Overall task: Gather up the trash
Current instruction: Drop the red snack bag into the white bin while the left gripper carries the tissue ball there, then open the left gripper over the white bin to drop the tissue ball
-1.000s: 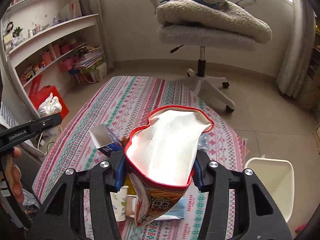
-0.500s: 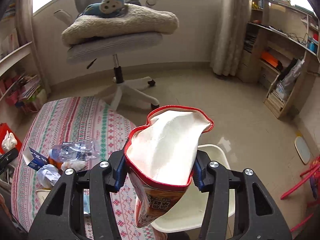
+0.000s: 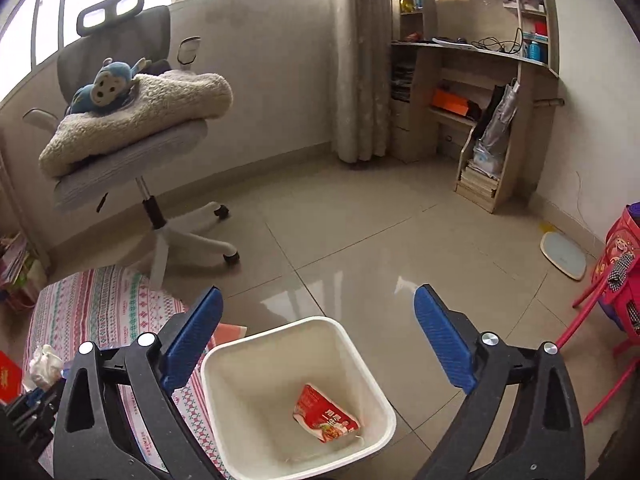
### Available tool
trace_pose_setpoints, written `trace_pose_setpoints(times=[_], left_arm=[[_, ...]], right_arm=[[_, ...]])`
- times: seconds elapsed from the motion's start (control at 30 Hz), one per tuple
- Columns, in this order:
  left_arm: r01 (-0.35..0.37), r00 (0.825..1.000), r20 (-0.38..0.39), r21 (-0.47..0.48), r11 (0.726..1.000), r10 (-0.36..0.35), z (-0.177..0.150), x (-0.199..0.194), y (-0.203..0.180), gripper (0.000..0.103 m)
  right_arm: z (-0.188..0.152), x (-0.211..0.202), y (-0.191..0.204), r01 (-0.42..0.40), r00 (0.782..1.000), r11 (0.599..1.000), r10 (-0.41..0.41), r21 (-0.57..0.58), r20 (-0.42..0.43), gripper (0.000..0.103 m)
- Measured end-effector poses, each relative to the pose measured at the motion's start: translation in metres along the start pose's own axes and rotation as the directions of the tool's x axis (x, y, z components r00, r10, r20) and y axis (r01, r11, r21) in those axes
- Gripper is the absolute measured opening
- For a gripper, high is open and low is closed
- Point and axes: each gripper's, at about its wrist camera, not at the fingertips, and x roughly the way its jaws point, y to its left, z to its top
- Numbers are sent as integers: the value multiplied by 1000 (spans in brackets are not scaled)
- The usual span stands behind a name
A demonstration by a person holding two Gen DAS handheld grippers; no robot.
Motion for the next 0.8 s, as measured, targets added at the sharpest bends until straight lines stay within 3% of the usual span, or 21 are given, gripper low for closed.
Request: trace_pose_setpoints(times=[0.3, 0.4, 0.47, 0.67, 0.73, 0.8], left_arm=[[83, 995, -66, 47, 995, -80, 1, 44, -68, 33], [121, 987, -112, 12, 993, -119, 2, 64, -82, 48], [130, 983, -132, 0, 992, -129, 2, 72, -87, 51], [63, 993, -105, 66, 996, -56, -3, 66, -91, 62], [32, 996, -89, 81, 996, -25, -5, 60, -83, 73], [-17, 998, -59, 101, 995, 23, -8, 52, -75, 78]], right_arm=[[7, 3, -44, 38, 999, 996, -39, 79, 11, 95], [7, 3, -53, 54, 998, 994, -55, 91, 13, 95], [7, 3, -56, 64, 998, 994, -66, 85, 17, 95], [2, 2, -49, 67, 997, 997, -68, 42, 21, 96], [1, 1, -43, 57, 998, 998, -57, 24, 21, 96], [-2, 0, -34, 43, 999, 999, -43, 4, 22, 96]])
